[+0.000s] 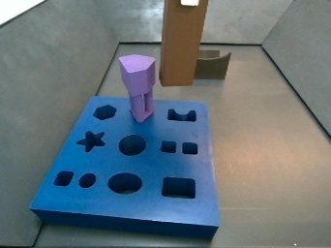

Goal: Pick up the arch object. Move up. Move to above the board. Insert the arch object.
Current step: Insert the arch object.

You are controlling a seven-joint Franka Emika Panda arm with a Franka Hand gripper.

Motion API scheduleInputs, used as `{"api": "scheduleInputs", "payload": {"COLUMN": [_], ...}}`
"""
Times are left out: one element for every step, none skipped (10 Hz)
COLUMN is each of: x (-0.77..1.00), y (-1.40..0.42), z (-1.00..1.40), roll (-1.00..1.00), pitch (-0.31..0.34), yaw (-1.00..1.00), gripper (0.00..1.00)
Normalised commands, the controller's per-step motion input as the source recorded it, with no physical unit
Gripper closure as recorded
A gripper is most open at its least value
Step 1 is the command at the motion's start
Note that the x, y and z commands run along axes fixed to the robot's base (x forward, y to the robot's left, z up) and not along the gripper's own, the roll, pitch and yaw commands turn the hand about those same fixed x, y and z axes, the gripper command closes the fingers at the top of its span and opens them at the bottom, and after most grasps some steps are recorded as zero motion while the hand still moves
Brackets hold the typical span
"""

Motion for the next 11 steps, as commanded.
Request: {"api": "scheduleInputs", "payload": {"x": [0.01, 0.08, 0.12, 0.16, 0.19, 0.09, 0.24, 0.16, 0.36, 0.1, 0.0], "y": [0.0, 0.0, 0.05, 0.06, 0.05, 0.0, -0.09, -0.06, 0.0, 0.12, 0.0], "z": [0.0, -0.23, -0.3, -0.32, -0.31, 0.0, -0.03, -0.61, -1.0, -0.78, 0.0], "roll": [-0.01, 0.01, -0.01, -0.01, -0.01, -0.06, 0.0, 0.01, 0.04, 0.0, 0.01], "pitch": [0.001, 0.066, 0.0, 0.0, 0.0, 0.0, 0.01, 0.0, 0.039, 0.056, 0.0], "yaw": [0.0, -0.41, -0.91, -0.92, -0.89, -0.09, -0.07, -0.17, -0.07, -0.07, 0.07], "gripper": [1.0, 1.0, 1.0, 1.0, 1.0, 1.0, 1.0, 1.0, 1.0, 1.0, 1.0]}}
